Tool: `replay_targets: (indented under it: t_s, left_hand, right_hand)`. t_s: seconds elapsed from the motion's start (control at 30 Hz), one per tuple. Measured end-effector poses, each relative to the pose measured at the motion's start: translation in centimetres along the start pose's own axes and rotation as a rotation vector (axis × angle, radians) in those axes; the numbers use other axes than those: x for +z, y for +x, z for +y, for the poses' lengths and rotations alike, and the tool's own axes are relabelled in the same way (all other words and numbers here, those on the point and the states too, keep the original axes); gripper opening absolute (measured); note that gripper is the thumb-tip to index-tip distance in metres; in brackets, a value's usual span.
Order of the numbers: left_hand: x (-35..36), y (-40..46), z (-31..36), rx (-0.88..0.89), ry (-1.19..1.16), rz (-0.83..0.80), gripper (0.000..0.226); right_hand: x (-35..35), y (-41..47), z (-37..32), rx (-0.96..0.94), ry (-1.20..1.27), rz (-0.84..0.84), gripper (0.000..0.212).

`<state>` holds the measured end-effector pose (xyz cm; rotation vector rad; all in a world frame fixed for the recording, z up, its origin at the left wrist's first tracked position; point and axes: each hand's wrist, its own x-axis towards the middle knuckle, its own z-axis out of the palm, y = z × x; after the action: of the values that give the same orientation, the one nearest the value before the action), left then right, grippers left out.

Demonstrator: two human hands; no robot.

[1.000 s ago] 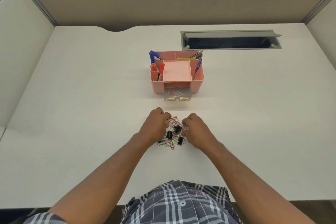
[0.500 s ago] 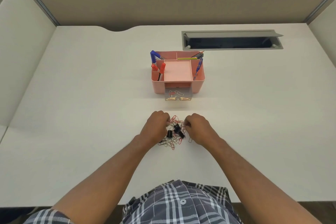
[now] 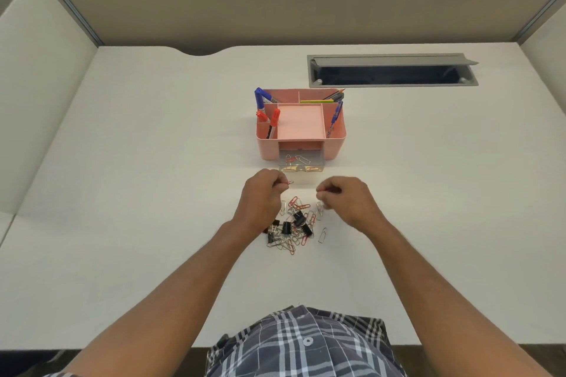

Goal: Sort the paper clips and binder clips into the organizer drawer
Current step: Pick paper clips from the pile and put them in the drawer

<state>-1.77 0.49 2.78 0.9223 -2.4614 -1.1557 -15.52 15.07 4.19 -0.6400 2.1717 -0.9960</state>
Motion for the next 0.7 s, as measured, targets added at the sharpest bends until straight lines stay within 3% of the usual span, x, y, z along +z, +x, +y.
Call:
replay_targets:
  t_s: [0.1, 0.23, 0.43, 0.6, 0.7]
  left_hand:
    - [-0.7, 1.3, 1.5, 0.068, -0.059, 0.102, 0.01]
    - [-0.6, 3.9, 2.7, 0.108, -0.016, 0.13, 0.014]
    - [-0.3, 5.5, 3.4, 0.141, 0.045, 0.127, 0.022]
    - [-0.7, 4.5, 2.9, 0.221, -0.006, 0.182, 0.023]
    - [-0.7, 2.6, 1.7, 0.269, -0.058, 0.262, 0.019]
  right_hand:
    - [-0.9, 0.7, -2.8, -0.091, 0.099, 0.112, 0.006]
    - [-0.9, 2.3, -5.6, -0.208, 0.011, 0.229, 0.012]
    - [0.1, 3.7, -6.2, -0.284, -0.207, 0.199, 0.027]
    - [-0.6, 2.5, -6.3, -0.32, -0.145, 0.213, 0.027]
    - [-1.1, 1.7, -4.5, -0.23, -0.107, 0.199, 0.023]
